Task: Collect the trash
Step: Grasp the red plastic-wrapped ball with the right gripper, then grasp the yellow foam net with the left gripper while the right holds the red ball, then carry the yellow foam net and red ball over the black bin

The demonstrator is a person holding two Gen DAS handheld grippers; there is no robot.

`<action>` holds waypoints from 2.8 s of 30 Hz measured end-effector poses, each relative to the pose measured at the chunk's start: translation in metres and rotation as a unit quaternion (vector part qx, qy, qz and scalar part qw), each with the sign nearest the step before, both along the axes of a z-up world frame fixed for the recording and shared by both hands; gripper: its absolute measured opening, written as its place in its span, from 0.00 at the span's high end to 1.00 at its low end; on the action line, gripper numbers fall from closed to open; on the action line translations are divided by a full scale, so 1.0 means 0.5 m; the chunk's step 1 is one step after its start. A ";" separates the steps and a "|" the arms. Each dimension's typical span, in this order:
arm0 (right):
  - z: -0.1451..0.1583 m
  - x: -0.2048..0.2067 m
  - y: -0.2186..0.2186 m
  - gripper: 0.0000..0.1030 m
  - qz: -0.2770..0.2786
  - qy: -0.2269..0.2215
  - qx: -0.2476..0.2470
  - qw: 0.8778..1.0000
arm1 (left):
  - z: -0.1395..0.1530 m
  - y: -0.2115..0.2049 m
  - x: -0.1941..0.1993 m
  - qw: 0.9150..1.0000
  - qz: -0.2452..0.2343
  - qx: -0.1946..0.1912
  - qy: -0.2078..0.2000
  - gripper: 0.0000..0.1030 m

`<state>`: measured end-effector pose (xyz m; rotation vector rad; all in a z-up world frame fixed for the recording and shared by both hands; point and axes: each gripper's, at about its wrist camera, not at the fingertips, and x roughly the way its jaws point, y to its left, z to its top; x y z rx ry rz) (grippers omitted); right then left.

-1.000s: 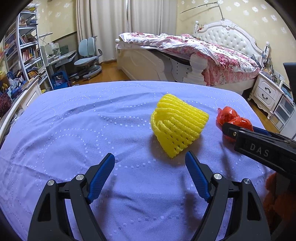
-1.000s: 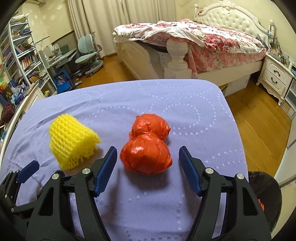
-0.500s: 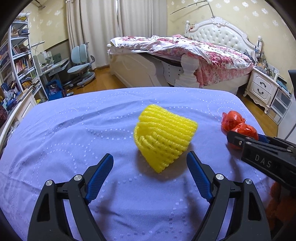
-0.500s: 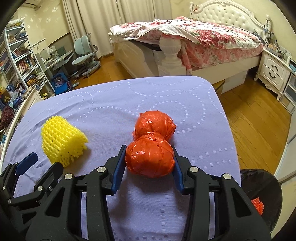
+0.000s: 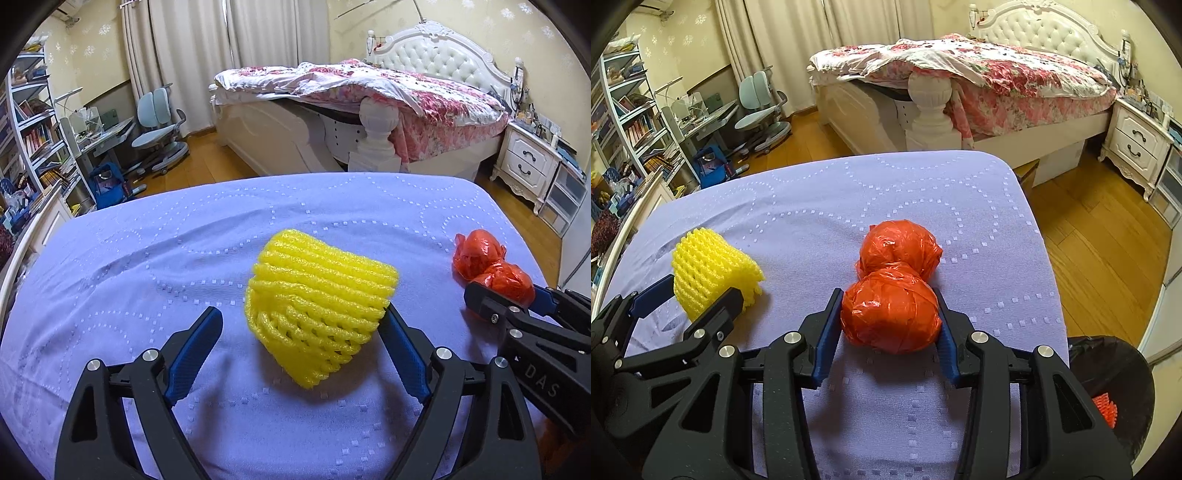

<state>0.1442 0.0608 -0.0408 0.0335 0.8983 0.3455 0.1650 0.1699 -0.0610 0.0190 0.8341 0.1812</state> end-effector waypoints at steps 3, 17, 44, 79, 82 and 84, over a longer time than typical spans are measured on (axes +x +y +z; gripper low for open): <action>-0.001 0.000 0.000 0.56 0.001 0.000 0.002 1.000 | -0.005 0.003 0.006 1.000 -0.002 -0.005 0.011 0.18; 0.000 0.001 0.002 0.57 0.002 -0.001 0.000 1.000 | -0.015 0.018 0.003 0.999 -0.015 -0.032 0.027 0.50; 0.012 -0.117 -0.026 0.59 0.012 -0.013 -0.002 1.000 | 0.014 -0.004 -0.128 0.998 -0.025 -0.057 -0.008 0.85; 0.040 -0.361 -0.246 0.59 -0.050 -0.046 0.009 0.998 | 0.042 -0.220 -0.306 0.992 -0.095 -0.067 -0.047 0.85; 0.038 -0.369 -0.279 0.59 -0.069 -0.047 0.009 0.996 | 0.041 -0.249 -0.304 0.991 -0.110 -0.065 -0.048 0.85; 0.036 -0.373 -0.299 0.59 -0.080 -0.048 0.009 0.996 | 0.040 -0.269 -0.300 0.989 -0.121 -0.064 -0.047 0.85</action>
